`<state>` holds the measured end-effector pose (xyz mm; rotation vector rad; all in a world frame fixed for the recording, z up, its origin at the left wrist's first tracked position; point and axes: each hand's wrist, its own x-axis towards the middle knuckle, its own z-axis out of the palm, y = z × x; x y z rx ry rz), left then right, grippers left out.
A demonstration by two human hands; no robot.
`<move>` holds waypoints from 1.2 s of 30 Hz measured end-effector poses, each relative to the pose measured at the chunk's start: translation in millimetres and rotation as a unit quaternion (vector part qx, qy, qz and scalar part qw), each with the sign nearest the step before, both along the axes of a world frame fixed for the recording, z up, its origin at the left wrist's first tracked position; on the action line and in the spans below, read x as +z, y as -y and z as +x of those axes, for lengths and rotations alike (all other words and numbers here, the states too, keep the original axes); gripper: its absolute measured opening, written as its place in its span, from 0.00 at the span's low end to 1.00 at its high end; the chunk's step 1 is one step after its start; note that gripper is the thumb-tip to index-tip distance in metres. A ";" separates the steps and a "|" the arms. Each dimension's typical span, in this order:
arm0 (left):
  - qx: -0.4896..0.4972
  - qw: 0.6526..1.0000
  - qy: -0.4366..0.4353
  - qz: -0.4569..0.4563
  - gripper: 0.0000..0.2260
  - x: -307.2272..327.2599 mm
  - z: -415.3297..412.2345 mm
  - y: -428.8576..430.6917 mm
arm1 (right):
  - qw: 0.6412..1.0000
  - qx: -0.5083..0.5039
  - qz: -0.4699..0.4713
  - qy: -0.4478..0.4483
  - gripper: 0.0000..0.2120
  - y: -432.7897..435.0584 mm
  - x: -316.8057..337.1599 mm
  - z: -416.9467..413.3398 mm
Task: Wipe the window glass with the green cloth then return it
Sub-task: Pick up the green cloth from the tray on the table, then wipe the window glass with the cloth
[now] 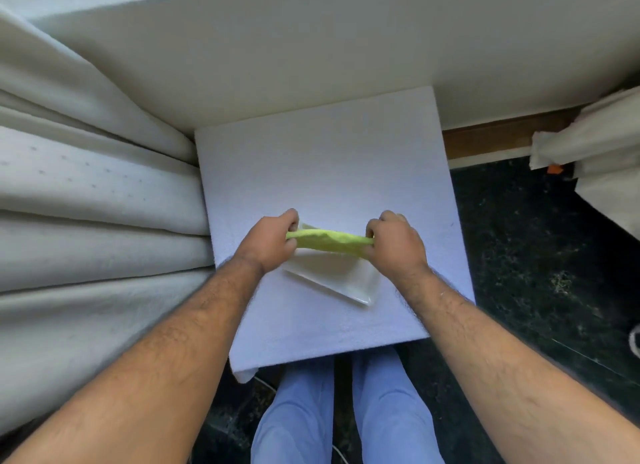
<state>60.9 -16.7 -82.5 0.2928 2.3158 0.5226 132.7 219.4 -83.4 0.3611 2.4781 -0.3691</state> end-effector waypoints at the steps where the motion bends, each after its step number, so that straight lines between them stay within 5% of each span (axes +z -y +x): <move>1: 0.011 1.000 -0.018 0.003 0.08 13.4 -8.0 1.2 | 1.000 0.000 -0.008 -0.011 0.08 -0.6 15.0 -11.3; 14: 0.027 0.976 -0.210 0.053 0.14 304.4 -123.4 8.9 | 0.980 0.063 -0.047 -0.181 0.15 -24.6 316.0 -143.6; 23: 0.116 0.907 -0.374 0.154 0.09 534.5 -177.1 25.2 | 0.910 0.119 -0.036 -0.396 0.13 -20.0 550.9 -206.9; 29: 0.181 0.832 -0.436 0.292 0.08 673.0 -190.3 20.2 | 0.851 0.116 -0.026 -0.512 0.14 -22.8 681.9 -219.5; 36: 0.222 0.689 -0.596 0.348 0.12 806.4 -194.6 12.1 | 0.796 0.192 -0.033 -0.574 0.15 -20.0 777.6 -226.5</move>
